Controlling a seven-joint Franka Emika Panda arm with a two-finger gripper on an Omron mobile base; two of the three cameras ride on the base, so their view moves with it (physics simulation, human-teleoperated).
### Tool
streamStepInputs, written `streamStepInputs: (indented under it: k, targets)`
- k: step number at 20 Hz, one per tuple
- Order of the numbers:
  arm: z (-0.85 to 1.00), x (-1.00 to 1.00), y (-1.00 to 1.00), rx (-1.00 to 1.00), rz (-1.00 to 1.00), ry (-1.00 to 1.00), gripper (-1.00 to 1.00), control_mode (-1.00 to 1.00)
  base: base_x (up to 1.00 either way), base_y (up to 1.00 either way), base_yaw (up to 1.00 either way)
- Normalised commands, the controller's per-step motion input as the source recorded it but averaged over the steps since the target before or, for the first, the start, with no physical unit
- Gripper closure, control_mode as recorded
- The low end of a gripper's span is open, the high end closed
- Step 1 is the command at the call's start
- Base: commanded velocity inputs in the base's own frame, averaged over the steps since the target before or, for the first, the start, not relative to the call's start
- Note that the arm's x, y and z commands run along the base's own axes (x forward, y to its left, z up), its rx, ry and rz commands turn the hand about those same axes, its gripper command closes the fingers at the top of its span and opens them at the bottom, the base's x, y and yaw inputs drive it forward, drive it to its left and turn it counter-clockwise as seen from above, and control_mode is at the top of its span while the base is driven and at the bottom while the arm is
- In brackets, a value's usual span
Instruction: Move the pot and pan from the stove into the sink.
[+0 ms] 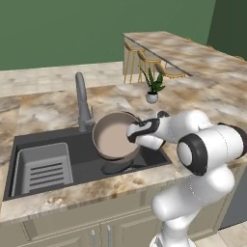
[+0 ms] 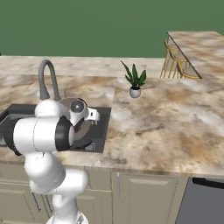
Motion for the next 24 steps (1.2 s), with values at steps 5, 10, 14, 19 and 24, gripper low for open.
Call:
streamStepInputs:
  k: [5, 10, 14, 19, 24]
  targets:
    - [-0.35, 0.3, 0.08, -0.02, 0.0, 0.0, 1.0, -1.0, 0.0, 0.0, 0.0]
    - [-0.31, 0.4, 0.04, 0.0, 0.0, -0.01, 1.0, -1.0, 0.0, 0.0, 0.0]
    - [-0.35, 0.31, 0.0, -0.01, -0.01, -0.04, 1.0, -1.0, 0.0, 0.0, 0.0]
    - [-0.4, 0.16, 0.0, -0.04, -0.05, -0.03, 1.0, -1.0, 0.0, 0.0, 0.0]
    - [-0.41, 0.23, 0.0, -0.04, -0.05, -0.02, 1.0, -1.0, 0.0, 0.0, 0.0]
